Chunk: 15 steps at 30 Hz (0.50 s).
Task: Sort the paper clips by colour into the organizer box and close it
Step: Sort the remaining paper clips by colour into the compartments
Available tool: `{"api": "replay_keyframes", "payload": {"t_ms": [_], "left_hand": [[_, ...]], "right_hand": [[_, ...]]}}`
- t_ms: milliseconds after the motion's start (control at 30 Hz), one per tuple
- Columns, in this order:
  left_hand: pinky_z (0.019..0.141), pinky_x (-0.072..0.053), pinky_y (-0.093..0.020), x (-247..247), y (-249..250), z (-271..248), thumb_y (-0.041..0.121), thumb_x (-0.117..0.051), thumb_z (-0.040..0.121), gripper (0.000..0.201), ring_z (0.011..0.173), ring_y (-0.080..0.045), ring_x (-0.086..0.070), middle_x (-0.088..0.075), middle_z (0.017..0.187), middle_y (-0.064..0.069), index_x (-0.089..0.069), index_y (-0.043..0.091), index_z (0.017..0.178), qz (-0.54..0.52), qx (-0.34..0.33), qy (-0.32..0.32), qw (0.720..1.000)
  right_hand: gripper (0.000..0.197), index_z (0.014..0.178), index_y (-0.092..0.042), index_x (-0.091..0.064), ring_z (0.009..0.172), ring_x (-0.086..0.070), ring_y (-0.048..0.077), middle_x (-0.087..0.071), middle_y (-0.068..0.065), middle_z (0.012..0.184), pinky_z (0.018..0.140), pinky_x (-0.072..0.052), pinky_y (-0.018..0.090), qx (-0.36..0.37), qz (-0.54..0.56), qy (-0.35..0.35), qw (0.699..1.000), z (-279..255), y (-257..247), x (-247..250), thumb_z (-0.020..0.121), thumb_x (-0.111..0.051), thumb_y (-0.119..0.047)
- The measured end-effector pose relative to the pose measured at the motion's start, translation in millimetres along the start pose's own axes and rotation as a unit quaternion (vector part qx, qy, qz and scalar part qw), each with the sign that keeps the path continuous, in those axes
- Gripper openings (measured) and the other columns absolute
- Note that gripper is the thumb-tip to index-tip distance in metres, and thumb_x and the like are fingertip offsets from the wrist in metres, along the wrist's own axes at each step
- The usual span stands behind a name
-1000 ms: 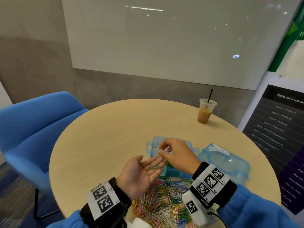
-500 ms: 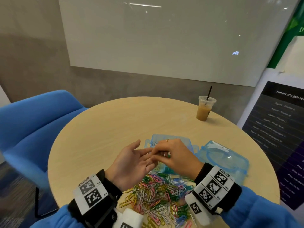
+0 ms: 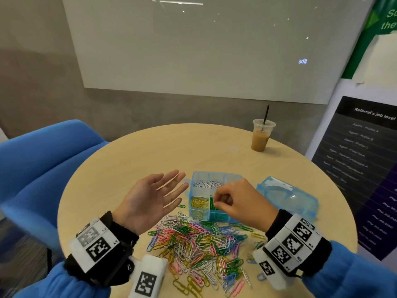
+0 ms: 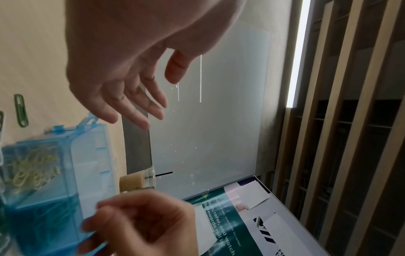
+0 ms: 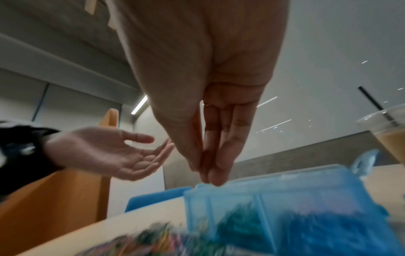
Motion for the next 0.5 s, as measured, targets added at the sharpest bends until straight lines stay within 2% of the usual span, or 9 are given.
{"api": "replay_keyframes", "payload": {"t_ms": [67, 133, 200, 233, 267, 367, 400, 433, 500], "left_hand": [[0.106, -0.036, -0.036, 1.4, -0.1, -0.1, 0.025, -0.039, 0.1, 0.032, 0.118, -0.02, -0.061, -0.068, 0.122, 0.001, -0.061, 0.018, 0.122, 0.02, -0.003, 0.01, 1.0], [0.099, -0.04, -0.035, 2.1, 1.2, 0.2, 0.026, -0.041, 0.1, 0.032, 0.115, -0.02, -0.062, -0.07, 0.12, 0.001, -0.065, 0.016, 0.12, 0.079, -0.012, 0.024, 0.997], [0.091, -0.044, -0.034, 3.1, 7.8, 5.2, 0.025, -0.045, 0.1, 0.029, 0.11, -0.02, -0.065, -0.071, 0.116, 0.001, -0.067, 0.015, 0.116, 0.227, -0.043, 0.047, 0.972], [0.086, -0.045, -0.032, 4.2, 12.2, 10.1, 0.023, -0.046, 0.1, 0.027, 0.106, -0.019, -0.066, -0.071, 0.115, 0.001, -0.068, 0.015, 0.114, 0.338, -0.062, 0.058, 0.937], [0.08, -0.045, -0.03, 6.5, 16.8, 17.2, 0.021, -0.048, 0.1, 0.024, 0.102, -0.018, -0.065, -0.07, 0.113, 0.001, -0.068, 0.016, 0.111, 0.454, -0.08, 0.067, 0.885], [0.073, -0.041, -0.027, 18.9, 28.7, 48.9, 0.016, -0.051, 0.098, 0.019, 0.092, -0.017, -0.058, -0.065, 0.112, -0.002, -0.068, 0.017, 0.106, 0.712, -0.122, 0.073, 0.688], [0.076, -0.041, -0.025, 23.0, 31.3, 59.1, 0.016, -0.053, 0.096, 0.018, 0.092, -0.016, -0.056, -0.064, 0.114, -0.002, -0.067, 0.018, 0.107, 0.755, -0.123, 0.075, 0.64], [0.079, -0.041, -0.025, 25.7, 31.7, 67.9, 0.017, -0.055, 0.096, 0.018, 0.094, -0.015, -0.055, -0.063, 0.117, -0.001, -0.066, 0.018, 0.109, 0.785, -0.112, 0.069, 0.605], [0.083, -0.043, -0.026, 29.8, 26.1, 83.7, 0.022, -0.06, 0.094, 0.021, 0.101, -0.017, -0.056, -0.061, 0.119, -0.001, -0.064, 0.018, 0.115, 0.828, -0.067, 0.035, 0.555]], "right_hand": [[0.012, 0.092, -0.014, -0.075, 0.074, -0.064, 0.008, -0.073, -0.001, 0.085, 0.072, -0.051, 0.018, 0.006, -0.026, -0.033, 0.999, -5.8, -4.9, -8.9, 0.091, -0.064, -0.018], [0.016, 0.101, -0.013, -0.075, 0.084, -0.068, 0.011, -0.075, 0.001, 0.096, 0.081, -0.055, 0.025, 0.004, -0.038, -0.064, 0.997, -10.3, -7.8, -20.1, 0.091, -0.063, -0.016], [0.021, 0.108, -0.01, -0.073, 0.09, -0.069, 0.017, -0.074, 0.005, 0.103, 0.084, -0.056, 0.033, -0.012, -0.056, -0.088, 0.995, -11.2, -6.3, -31.2, 0.09, -0.062, -0.014], [0.022, 0.108, -0.007, -0.073, 0.091, -0.069, 0.021, -0.073, 0.009, 0.103, 0.083, -0.057, 0.037, -0.02, -0.071, -0.096, 0.993, -10.5, -5.1, -35.7, 0.09, -0.063, -0.015], [0.022, 0.106, -0.004, -0.072, 0.089, -0.069, 0.025, -0.073, 0.012, 0.101, 0.082, -0.057, 0.04, -0.027, -0.085, -0.103, 0.991, -9.0, -3.9, -39.8, 0.089, -0.064, -0.016], [0.021, 0.098, 0.0, -0.071, 0.083, -0.068, 0.032, -0.071, 0.018, 0.092, 0.076, -0.058, 0.042, -0.035, -0.132, -0.115, 0.984, -4.3, -6.9, -45.9, 0.087, -0.065, -0.017], [0.021, 0.095, 0.001, -0.07, 0.079, -0.066, 0.033, -0.07, 0.018, 0.088, 0.073, -0.057, 0.04, -0.035, -0.148, -0.122, 0.981, -2.8, -9.3, -47.2, 0.087, -0.066, -0.017], [0.021, 0.093, 0.002, -0.07, 0.075, -0.064, 0.033, -0.067, 0.018, 0.083, 0.07, -0.056, 0.038, -0.034, -0.162, -0.129, 0.978, -1.4, -11.7, -48.1, 0.087, -0.066, -0.018], [0.024, 0.091, 0.002, -0.069, 0.07, -0.057, 0.031, -0.059, 0.017, 0.077, 0.065, -0.052, 0.035, -0.035, -0.19, -0.144, 0.971, 0.9, -15.6, -50.0, 0.088, -0.068, -0.021]]}}
Point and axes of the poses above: each hand's wrist, its own z-axis towards the middle knuckle, its own x-axis out of the back of the hand, y = z × x, the point moved 4 cm from there along z, towards the middle knuckle
